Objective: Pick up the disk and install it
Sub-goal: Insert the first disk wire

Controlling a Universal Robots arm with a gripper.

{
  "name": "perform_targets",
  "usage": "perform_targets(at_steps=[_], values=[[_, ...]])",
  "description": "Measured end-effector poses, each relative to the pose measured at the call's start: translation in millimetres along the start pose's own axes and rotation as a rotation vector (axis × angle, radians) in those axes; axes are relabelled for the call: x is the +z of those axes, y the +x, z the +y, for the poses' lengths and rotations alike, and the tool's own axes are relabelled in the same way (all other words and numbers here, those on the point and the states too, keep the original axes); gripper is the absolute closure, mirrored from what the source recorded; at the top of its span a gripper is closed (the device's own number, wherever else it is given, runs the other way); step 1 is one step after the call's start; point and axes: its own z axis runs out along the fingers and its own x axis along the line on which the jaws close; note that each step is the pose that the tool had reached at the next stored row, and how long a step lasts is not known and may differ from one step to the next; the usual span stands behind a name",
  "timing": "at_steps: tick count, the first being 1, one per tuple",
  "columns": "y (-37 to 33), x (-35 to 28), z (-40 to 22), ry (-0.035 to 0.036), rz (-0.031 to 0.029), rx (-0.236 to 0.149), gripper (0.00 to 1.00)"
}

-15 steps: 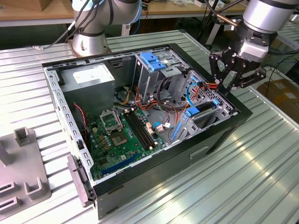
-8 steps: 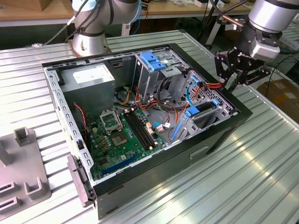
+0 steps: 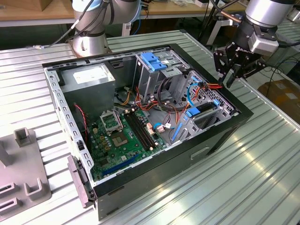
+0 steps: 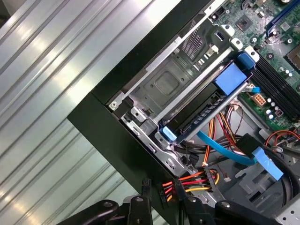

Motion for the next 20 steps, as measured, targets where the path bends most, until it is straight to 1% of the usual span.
perform_targets(at_steps=[3,6,10,11,12,13,14,20], values=[[-0.1,0.0,-0.4,-0.0009,0.0009,-0.001,0.69],[-2.4,0.4,-2.7,-0.0008,0.0008,-0.005,0.69],[-3.0,2.9,-3.3,0.0052,-0.0026,-0.092,0.69],[-3.0,3.4,-3.3,0.0064,-0.0033,-0.109,0.69],[-2.9,4.6,-3.4,0.0096,-0.0051,-0.156,0.69],[-2.1,5.0,-4.2,0.0115,-0.0062,-0.183,0.69],[-1.6,5.2,-4.8,0.0121,-0.0065,-0.191,0.69],[-1.5,5.1,-4.8,0.0121,-0.0065,-0.192,0.69]])
